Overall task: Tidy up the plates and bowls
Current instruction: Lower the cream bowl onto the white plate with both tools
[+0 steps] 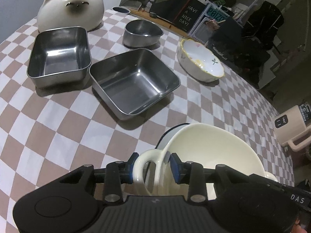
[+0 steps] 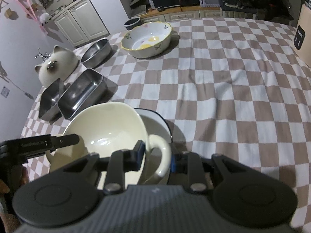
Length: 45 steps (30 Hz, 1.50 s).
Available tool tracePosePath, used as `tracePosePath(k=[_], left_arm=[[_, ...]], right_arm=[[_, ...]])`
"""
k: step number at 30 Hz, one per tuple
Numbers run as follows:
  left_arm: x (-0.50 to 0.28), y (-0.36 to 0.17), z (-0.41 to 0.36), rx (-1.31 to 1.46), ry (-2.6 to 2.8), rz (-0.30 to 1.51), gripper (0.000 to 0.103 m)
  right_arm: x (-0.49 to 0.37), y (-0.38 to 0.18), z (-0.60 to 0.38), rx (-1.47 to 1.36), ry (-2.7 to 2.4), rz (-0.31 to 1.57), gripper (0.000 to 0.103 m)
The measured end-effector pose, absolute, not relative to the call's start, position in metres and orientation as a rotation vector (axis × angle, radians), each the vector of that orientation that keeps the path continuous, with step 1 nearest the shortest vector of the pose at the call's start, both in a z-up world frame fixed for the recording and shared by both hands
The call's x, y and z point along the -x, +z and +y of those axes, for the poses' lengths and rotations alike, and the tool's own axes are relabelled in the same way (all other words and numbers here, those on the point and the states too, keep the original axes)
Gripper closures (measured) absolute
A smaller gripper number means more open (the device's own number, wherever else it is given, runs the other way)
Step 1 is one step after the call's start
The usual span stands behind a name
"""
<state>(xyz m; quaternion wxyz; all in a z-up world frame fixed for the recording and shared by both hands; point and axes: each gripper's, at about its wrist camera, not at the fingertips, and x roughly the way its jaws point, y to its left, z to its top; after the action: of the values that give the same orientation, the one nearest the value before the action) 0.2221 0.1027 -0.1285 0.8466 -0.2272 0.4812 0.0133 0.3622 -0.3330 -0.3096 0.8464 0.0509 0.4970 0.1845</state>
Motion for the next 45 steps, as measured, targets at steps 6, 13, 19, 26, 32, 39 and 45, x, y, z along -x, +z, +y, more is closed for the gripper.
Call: tracePosePath(k=[6, 13, 19, 26, 32, 39, 45], left_arm=[[-0.228, -0.138, 0.104, 0.476, 0.038, 1.032, 0.063], [-0.232, -0.143, 0.1, 0.44, 0.032, 1.046, 0.061], [-0.234, -0.144, 0.097, 0.403, 0.018, 1.059, 0.061], [-0.231, -0.137, 0.09, 0.322, -0.013, 1.056, 0.06], [-0.23, -0.137, 0.086, 0.273, -0.012, 1.07, 0.057], [-0.227, -0.136, 0.086, 0.256, 0.0, 1.078, 0.054], [-0.225, -0.135, 0.085, 0.232, 0.001, 1.084, 0.051]], right_arm=[[-0.366, -0.311, -0.327, -0.091, 0.38, 1.056, 0.073], [-0.367, -0.312, -0.323, -0.065, 0.369, 1.065, 0.073], [-0.37, -0.312, -0.323, -0.035, 0.377, 1.078, 0.071], [-0.365, -0.316, -0.315, 0.134, 0.383, 1.072, 0.066], [-0.364, -0.323, -0.313, 0.204, 0.391, 1.098, 0.064], [-0.367, -0.324, -0.314, 0.208, 0.414, 1.08, 0.064], [-0.371, -0.328, -0.321, 0.158, 0.391, 1.101, 0.048]])
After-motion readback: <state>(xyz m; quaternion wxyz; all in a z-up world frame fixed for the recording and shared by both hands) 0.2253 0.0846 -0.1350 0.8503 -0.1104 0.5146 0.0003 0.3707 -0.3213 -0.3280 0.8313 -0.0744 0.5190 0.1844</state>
